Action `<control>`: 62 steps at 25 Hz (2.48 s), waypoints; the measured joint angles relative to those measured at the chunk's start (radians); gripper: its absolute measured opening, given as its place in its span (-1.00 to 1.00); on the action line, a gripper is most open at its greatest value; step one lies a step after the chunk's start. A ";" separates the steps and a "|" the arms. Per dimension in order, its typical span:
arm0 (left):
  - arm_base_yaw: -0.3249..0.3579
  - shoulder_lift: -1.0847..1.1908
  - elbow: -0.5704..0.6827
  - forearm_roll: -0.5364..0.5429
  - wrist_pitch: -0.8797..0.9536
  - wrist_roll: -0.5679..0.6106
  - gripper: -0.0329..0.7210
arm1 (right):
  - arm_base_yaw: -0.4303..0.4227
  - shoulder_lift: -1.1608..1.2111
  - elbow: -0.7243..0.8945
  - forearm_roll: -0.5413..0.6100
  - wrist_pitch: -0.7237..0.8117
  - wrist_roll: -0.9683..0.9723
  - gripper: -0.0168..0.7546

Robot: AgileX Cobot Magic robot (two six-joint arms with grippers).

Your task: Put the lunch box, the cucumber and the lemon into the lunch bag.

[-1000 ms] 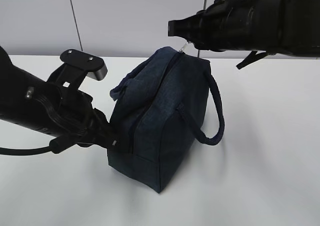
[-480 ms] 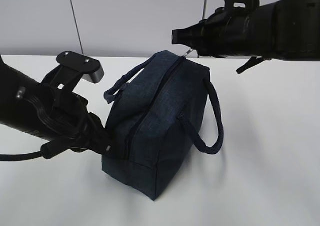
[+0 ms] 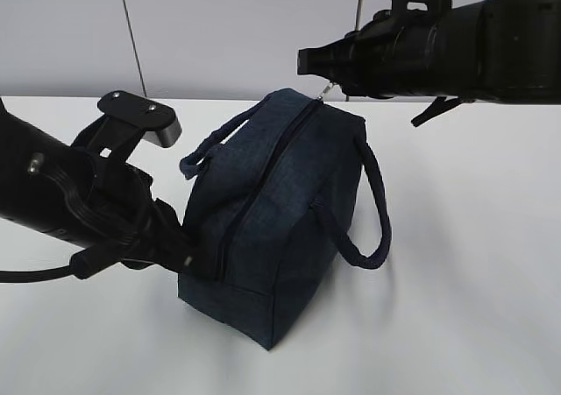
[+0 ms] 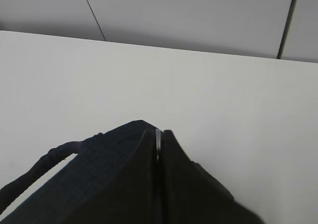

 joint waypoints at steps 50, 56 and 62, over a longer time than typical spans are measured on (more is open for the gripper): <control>0.068 0.373 -0.794 0.018 0.586 0.017 -0.02 | -0.002 0.000 -0.002 -0.007 0.040 -0.003 -0.96; 0.068 0.377 -0.795 0.013 0.568 0.017 -0.73 | -0.002 0.000 -0.002 -0.007 0.042 -0.003 -0.96; 0.068 0.377 -0.795 0.013 0.569 0.031 -0.92 | -0.002 0.000 -0.002 -0.007 0.042 -0.015 -0.96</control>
